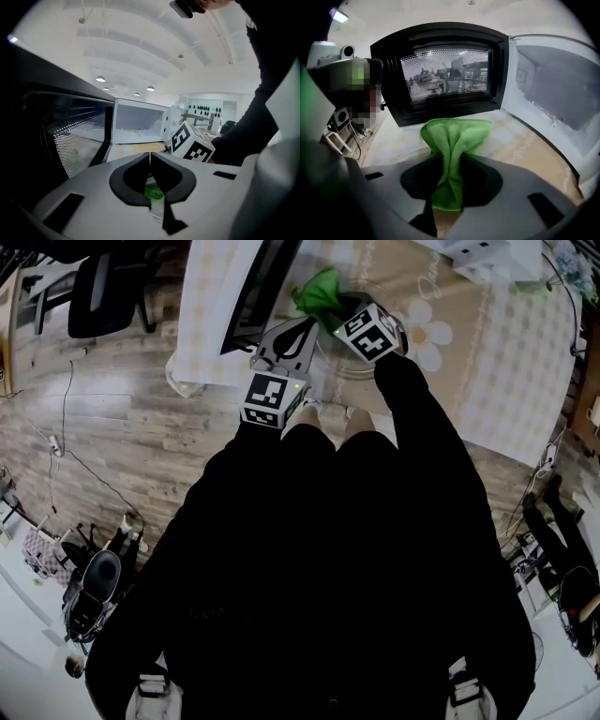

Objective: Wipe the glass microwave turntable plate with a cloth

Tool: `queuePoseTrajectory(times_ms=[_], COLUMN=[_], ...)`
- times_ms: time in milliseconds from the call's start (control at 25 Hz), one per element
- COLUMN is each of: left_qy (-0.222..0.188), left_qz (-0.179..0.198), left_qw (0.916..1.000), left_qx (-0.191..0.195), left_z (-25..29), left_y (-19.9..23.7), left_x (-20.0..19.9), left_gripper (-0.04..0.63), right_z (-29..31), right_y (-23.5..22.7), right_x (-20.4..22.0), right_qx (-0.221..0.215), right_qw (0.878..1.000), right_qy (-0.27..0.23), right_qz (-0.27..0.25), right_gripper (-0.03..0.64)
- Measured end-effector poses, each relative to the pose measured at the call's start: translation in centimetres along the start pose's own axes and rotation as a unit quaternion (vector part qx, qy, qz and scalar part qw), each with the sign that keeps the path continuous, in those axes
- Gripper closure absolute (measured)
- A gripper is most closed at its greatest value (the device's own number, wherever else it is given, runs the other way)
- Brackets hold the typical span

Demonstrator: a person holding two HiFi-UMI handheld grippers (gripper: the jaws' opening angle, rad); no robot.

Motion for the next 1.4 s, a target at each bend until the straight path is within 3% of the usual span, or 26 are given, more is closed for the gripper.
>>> queuePoseTrajectory(times_ms=[560, 1400], left_qy=[0.012, 0.014], left_qz=[0.012, 0.028], left_qw=[0.9992, 0.9976], left_qx=[0.037, 0.062], left_z=[2.5, 3.4], left_y=[-2.1, -3.7], left_x=[-0.4, -0.8], left_gripper=[0.574, 0.574], right_z=[-4.5, -11.5], right_y=[-3.4, -8.7], right_x=[4.9, 12.5], right_qx=[0.013, 0.085], right_qw=[1.000, 0.994], right_qy=[0.009, 0.056], right_qz=[0.014, 0.037], right_gripper=[0.486, 0.486])
Point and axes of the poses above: the fingertips, and each gripper's own axes: z forward along the fingers, y to its left, x out of its underside, the point moved 2 cm from there along -z, backward along the fingers, and after that the axes turned 7 degrees about z, right-handed, at the moved point
